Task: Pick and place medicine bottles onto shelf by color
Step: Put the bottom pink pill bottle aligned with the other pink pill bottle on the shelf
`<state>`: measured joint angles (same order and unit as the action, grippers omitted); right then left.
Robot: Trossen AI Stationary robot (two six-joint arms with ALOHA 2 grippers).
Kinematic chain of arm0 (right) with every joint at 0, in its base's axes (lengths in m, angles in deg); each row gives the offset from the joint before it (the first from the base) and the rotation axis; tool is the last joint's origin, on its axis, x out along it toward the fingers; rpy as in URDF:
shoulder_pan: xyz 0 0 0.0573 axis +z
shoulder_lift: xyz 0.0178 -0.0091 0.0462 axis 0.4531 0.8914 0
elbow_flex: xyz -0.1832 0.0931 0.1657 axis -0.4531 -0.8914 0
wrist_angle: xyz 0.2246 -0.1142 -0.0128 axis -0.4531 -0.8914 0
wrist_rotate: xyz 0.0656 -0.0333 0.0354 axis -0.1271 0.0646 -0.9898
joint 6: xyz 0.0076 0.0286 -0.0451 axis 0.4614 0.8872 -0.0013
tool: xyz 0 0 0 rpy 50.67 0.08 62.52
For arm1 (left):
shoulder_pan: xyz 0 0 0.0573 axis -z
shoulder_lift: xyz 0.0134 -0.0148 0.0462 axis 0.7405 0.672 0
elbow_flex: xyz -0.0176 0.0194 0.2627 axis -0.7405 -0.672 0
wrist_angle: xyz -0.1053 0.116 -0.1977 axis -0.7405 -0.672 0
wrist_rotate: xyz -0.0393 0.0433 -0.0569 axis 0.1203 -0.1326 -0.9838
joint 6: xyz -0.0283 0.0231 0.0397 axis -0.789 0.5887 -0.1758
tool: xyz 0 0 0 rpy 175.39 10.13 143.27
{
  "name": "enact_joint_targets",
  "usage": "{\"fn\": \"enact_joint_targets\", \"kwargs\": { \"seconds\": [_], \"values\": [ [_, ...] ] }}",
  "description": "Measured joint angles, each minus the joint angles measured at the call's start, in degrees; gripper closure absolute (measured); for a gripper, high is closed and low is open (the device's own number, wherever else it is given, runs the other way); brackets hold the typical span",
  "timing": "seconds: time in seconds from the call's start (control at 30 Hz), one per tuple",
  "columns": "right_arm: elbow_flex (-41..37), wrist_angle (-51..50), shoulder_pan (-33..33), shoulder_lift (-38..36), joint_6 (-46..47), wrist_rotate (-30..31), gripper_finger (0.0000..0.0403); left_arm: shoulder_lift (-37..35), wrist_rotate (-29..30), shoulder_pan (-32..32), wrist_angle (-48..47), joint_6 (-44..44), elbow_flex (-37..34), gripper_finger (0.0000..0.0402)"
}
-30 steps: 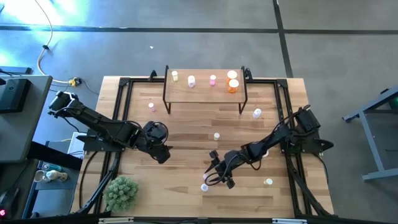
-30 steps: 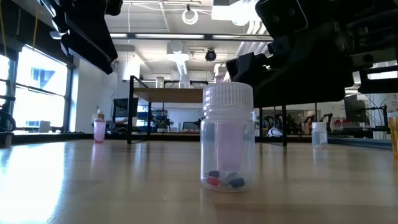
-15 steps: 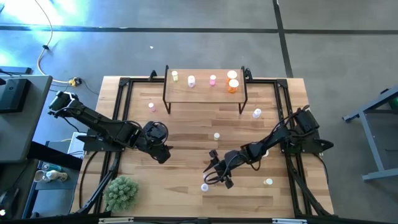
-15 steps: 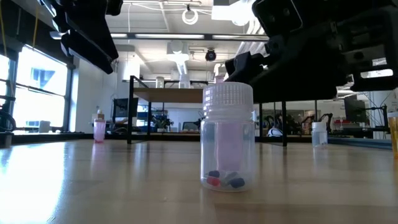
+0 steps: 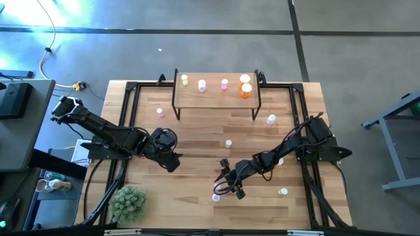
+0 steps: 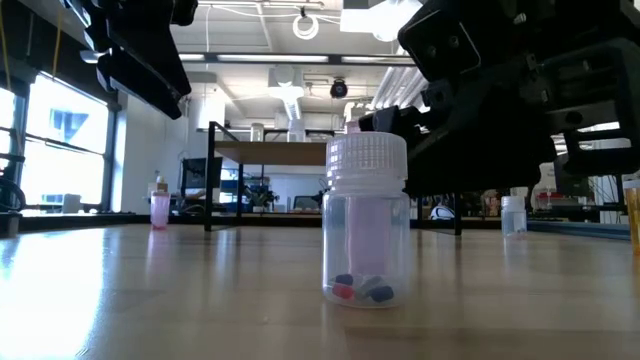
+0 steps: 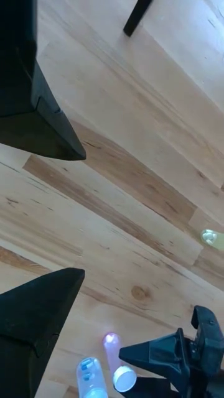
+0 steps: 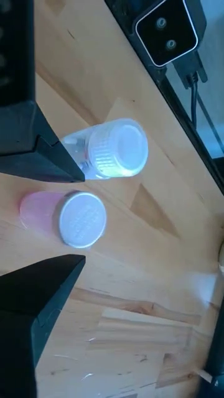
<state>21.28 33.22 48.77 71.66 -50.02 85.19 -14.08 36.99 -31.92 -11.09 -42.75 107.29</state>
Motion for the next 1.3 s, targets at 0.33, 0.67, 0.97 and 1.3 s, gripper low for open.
{"fn": "enact_joint_targets", "kwargs": {
  "seconds": [0.33,0.67,0.97,1.3],
  "values": [
    [0.03,0.12,-0.05,0.0,-0.11,0.0,0.0284,0.0,0.0,-0.02,-0.03,0.65,0.0,0.0112],
    [0.07,-0.74,-1.0,-2.67,-0.01,0.67,0.0297,-0.01,-0.02,-0.01,-0.06,0.98,0.01,0.0112],
    [0.07,-3.82,-4.76,-12.67,-1.49,8.38,0.0298,-0.04,0.26,-0.01,-0.01,2.93,-0.01,0.0112],
    [0.07,-7.61,-11.78,-25.19,-2.91,19.26,0.0298,-0.04,8.02,-0.02,1.15,6.89,-0.01,0.0112]
  ]
}}
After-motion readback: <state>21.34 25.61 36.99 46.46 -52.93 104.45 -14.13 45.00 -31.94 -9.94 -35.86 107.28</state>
